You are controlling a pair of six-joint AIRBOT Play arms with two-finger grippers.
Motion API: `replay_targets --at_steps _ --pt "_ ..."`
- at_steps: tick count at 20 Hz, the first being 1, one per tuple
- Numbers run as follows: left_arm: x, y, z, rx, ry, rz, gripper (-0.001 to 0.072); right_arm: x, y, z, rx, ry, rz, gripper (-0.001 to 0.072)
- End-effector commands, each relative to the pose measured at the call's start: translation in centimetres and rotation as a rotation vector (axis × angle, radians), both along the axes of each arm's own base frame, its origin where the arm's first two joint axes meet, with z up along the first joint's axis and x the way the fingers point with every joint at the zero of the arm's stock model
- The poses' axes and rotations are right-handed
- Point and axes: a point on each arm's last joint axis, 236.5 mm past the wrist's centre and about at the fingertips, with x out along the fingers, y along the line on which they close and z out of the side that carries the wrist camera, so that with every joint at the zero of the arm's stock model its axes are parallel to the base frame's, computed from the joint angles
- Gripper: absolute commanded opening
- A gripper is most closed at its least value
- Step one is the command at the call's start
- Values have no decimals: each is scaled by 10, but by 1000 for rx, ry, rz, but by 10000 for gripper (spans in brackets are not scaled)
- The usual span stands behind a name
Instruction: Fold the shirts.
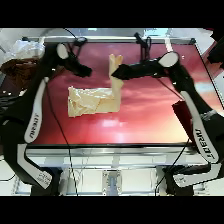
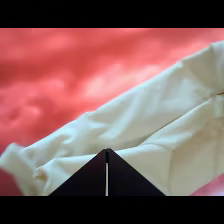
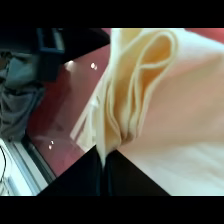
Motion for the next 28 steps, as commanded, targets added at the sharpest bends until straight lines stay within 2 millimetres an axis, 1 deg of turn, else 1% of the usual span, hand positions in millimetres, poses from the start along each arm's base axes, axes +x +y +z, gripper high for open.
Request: replay_targets --at_steps 1,2,3,5,7,8,9,10,11,12,14,15,16,17,19,20,21,22,23,26,28 --pt "-5 44 33 36 -38 74 8 14 59 -19 95 -2 -66 25" --pt "-7 45 35 37 -37 73 8 14 78 -37 123 34 -71 25" --pt "-9 43 35 33 -29 70 8 9 98 -53 156 67 -58 25" --pt "-12 36 35 5 -15 58 8 -8 137 -82 220 143 -15 26" --pt "-14 31 35 -14 -10 51 8 -17 160 -105 257 188 -17 30" --pt "-15 32 35 -12 -5 50 8 -18 167 -108 289 221 -34 120" --pt "-17 32 34 -7 4 49 8 -18 170 -104 313 214 -30 390" --pt "-18 34 32 0 12 46 8 -14 168 -96 337 206 -36 432" --pt "-20 34 32 2 17 45 8 -3 159 -87 358 185 -54 432" --pt "-21 34 31 3 22 43 8 12 143 -78 365 152 -78 432" --pt "-23 34 30 8 33 37 8 51 93 -63 356 78 -128 430" --pt "-23 34 30 9 32 36 8 67 62 -60 335 57 -137 429" --pt "-23 34 30 9 31 36 8 78 30 -64 314 76 -145 428" --pt "-23 34 30 8 30 37 8 84 2 -73 293 128 -159 428" --pt "-20 34 31 5 19 38 8 82 -50 -109 167 258 -180 429" --pt "-19 33 32 3 10 40 8 73 -69 -132 76 329 -187 431" --pt "-17 33 33 0 1 41 8 64 -83 -153 -16 382 -194 466" --pt "-16 33 34 0 -2 42 8 55 -93 -171 -91 439 -214 585" --pt "-16 33 34 0 -1 41 8 48 -94 -183 -126 465 -216 613" --pt "-16 33 34 0 -1 42 8 38 -78 -206 -132 516 -188 613" --pt "-16 33 34 0 -1 42 8 29 -64 -226 -128 564 -166 613"
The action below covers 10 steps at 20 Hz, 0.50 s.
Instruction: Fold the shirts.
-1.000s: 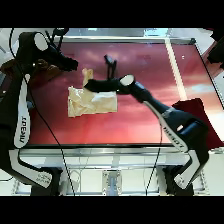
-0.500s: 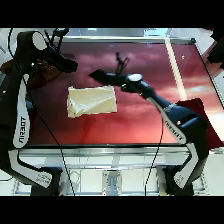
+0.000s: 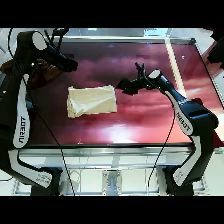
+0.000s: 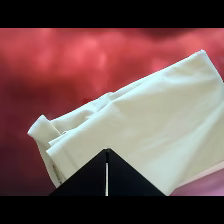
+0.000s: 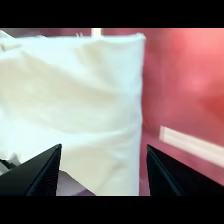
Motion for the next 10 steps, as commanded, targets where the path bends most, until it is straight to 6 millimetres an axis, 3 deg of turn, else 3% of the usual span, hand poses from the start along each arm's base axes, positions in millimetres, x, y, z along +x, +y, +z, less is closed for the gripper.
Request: replay_targets --at_steps 1,4,8,10 --pt "1 0 1 -1 -4 1 8 -19 10 -40 -31 114 20 614" --pt "1 0 1 2 -6 -3 8 -24 38 -54 54 158 15 613" --pt "1 1 1 8 -9 -15 8 -13 69 -45 147 120 -35 609" --pt "1 0 1 8 -9 -16 8 -18 79 -45 145 118 -21 596"
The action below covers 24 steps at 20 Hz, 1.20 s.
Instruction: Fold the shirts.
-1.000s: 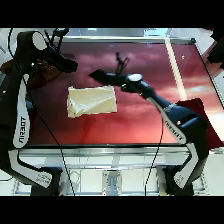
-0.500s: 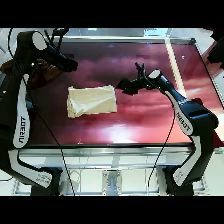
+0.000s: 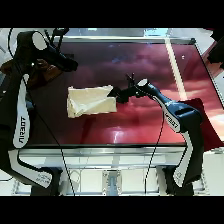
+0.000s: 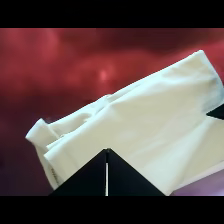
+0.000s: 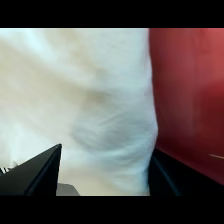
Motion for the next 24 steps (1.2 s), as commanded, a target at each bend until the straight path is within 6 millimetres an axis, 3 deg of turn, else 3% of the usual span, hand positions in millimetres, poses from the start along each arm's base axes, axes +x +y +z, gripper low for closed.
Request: replay_targets --at_steps 1,2,3,4,5,8,10,11,12,14,16,18,20,22,24 --pt "0 1 1 1 -2 -2 8 -3 21 1 32 -4 -6 549" --pt "0 1 1 1 -2 -2 8 -5 24 1 32 -5 -1 489" --pt "0 1 1 1 -2 -2 8 -7 27 1 33 -7 4 357" --pt "0 1 0 2 0 -2 8 -6 28 2 35 -12 0 147" --pt "-1 1 0 3 2 -3 8 -3 29 4 42 -36 2 34" --pt "-1 1 0 15 -3 -25 8 15 26 35 116 -119 10 29" --pt "-1 3 0 24 -4 -23 8 36 3 67 107 -213 -3 29" --pt "0 5 -1 32 -4 -19 8 49 -18 87 82 -269 -22 29" --pt "0 7 -1 38 -5 -17 8 59 -42 105 46 -319 -44 28" --pt "0 7 -1 39 -5 -17 8 69 -110 134 -97 -379 -91 29" --pt "0 6 -1 35 -4 -14 7 61 -194 152 -302 -365 -150 28" --pt "0 6 -1 33 -4 -11 8 35 -286 170 -506 -314 -214 28" --pt "0 6 -1 24 0 5 8 3 -362 193 -631 -266 -294 28" --pt "0 6 -1 16 2 20 8 -31 -422 215 -681 -222 -394 28" --pt "0 6 -1 7 7 36 8 -70 -467 230 -711 -162 -478 28"
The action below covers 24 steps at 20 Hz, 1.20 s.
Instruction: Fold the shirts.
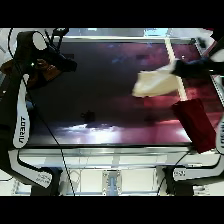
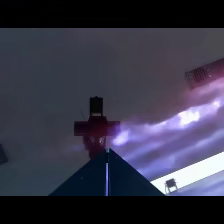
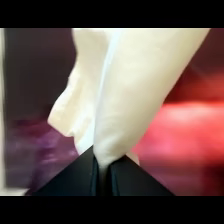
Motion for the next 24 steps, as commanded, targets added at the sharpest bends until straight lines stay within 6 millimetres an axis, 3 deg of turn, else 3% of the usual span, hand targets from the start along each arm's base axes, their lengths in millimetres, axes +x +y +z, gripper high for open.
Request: replay_targets --at_steps 1,4,7,13,17,19,21,23,24 --pt "0 0 1 -17 5 32 8 -86 -99 22 -94 120 -214 28" --pt "-2 0 0 -25 18 46 8 -146 -144 22 -154 236 -324 27" --pt "-4 -1 -1 -33 33 55 8 -195 -168 9 -204 404 -396 27" --pt "-11 0 -5 -28 67 56 8 -289 -178 -52 -285 847 -430 27" --pt "-12 -1 -5 -31 70 56 8 -303 -168 -92 -256 920 -409 58" --pt "-13 -4 -4 -45 73 50 8 -309 -160 -98 -229 950 -396 285" --pt "-13 -4 -4 -45 72 50 8 -312 -158 -95 -223 962 -408 306" --pt "-13 -5 -4 -46 71 50 8 -295 -159 -88 -213 888 -426 306" --pt "-13 -5 -4 -47 71 50 8 -273 -155 -83 -176 798 -421 306"
